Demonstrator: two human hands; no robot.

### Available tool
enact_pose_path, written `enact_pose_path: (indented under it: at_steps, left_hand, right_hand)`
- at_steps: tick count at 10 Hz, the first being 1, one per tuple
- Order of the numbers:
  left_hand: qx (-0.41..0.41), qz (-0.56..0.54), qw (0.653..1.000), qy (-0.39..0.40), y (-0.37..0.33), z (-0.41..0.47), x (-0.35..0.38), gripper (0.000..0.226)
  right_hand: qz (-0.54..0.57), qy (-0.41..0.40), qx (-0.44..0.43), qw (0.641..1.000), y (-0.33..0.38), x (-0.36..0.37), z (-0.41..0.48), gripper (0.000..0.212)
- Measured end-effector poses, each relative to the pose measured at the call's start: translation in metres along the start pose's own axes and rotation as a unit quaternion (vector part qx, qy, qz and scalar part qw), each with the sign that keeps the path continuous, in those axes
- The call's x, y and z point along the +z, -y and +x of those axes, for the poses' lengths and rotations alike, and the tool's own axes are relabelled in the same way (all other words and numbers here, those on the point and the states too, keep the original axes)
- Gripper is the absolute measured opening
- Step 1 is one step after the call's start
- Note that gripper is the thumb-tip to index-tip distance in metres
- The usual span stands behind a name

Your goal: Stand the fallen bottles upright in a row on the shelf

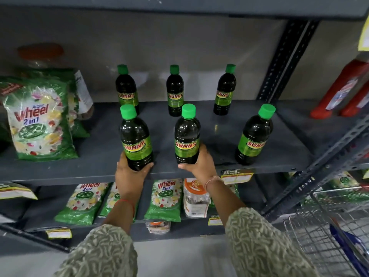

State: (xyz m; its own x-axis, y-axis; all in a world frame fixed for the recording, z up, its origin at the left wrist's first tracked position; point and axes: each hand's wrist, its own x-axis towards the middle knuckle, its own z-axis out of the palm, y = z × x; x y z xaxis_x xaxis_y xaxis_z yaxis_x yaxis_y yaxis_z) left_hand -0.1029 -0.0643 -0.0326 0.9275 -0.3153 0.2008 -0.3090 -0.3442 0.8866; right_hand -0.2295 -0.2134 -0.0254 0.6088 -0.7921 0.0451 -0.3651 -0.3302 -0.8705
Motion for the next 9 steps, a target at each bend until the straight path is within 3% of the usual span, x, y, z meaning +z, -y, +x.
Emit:
enact_pose_path:
  at_steps: [2,5,7,8,9]
  left_hand:
    - [0.026,-0.017,0.999,-0.011,0.009,0.009,-0.015,0.059]
    - [0.03,0.015,0.999,0.01,0.027,0.026,-0.032,0.064]
    - [0.025,0.042,0.997,0.053,0.032,0.025,-0.035,0.085]
    - [0.023,0.021,0.997,0.066,0.032,0.025,-0.036,0.098]
    - [0.061,0.052,0.997,0.021,0.029,0.003,-0.042,0.103]
  right_hand:
    - [0.004,-0.026,0.005,1.0,-0.002,0.012,-0.003,0.075]
    - [-0.017,-0.027,-0.01,0.999,0.002,0.014,-0.006,0.069]
    - [-0.038,-0.02,-0.004,0.999,0.005,0.013,-0.01,0.07]
    - [0.002,-0.014,-0.006,1.0,0.006,0.009,-0.011,0.081]
    - [0.027,-0.069,-0.019,0.997,0.007,0.01,-0.036,0.091]
